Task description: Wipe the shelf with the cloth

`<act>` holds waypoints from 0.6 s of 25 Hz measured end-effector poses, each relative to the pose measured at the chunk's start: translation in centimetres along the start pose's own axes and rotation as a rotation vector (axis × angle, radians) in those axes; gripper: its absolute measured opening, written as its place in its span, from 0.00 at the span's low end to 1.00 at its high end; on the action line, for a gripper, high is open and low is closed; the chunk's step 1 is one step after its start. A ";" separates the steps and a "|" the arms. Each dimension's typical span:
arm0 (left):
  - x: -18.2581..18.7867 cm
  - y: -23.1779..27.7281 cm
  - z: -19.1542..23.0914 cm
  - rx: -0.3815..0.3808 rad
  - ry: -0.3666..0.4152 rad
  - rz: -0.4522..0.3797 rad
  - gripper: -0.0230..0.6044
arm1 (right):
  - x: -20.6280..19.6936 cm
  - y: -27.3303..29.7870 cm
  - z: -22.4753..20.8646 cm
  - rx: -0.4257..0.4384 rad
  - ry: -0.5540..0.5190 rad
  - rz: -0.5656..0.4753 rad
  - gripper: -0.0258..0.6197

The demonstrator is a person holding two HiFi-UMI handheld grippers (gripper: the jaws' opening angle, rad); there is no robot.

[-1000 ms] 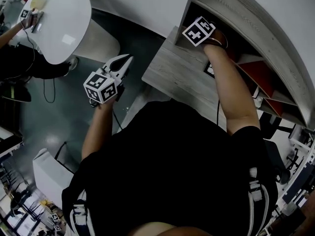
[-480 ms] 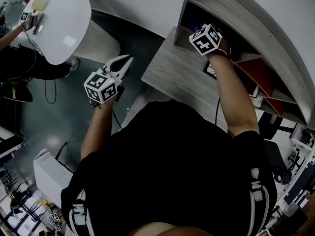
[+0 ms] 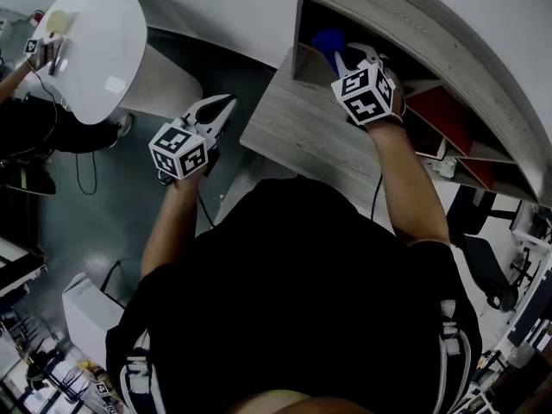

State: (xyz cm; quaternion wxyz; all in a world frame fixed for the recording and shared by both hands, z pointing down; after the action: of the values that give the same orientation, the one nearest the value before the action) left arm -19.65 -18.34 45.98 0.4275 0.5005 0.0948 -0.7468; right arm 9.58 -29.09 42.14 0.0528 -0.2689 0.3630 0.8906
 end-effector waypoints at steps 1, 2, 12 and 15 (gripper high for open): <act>0.0 0.3 -0.3 -0.007 0.002 0.002 0.06 | 0.0 -0.8 0.0 -0.006 0.006 -0.009 0.11; 0.0 0.6 -0.5 -0.013 0.004 0.002 0.06 | -0.1 -1.6 0.0 -0.012 0.011 -0.019 0.11; 0.5 2.9 -3.9 -0.092 0.057 0.009 0.06 | -2.1 -9.7 -0.9 -0.118 0.100 -0.082 0.11; 0.5 3.1 -4.5 -0.105 0.067 0.010 0.06 | -3.3 -11.3 -0.7 -0.110 0.171 -0.105 0.11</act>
State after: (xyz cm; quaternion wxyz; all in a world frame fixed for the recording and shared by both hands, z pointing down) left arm -14.41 -17.96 44.26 0.4536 0.5026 0.1454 -0.7215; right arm 15.95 -20.99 36.41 0.0534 -0.3649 0.3024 0.8790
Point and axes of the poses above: the fingertips, and each gripper's own axes: y forward along the fingers, z to its left, x out of its top, the point moved 8 cm from there along -y, backward along the fingers, and after that the axes turned 12 degrees about -y, right-handed, at the moved point
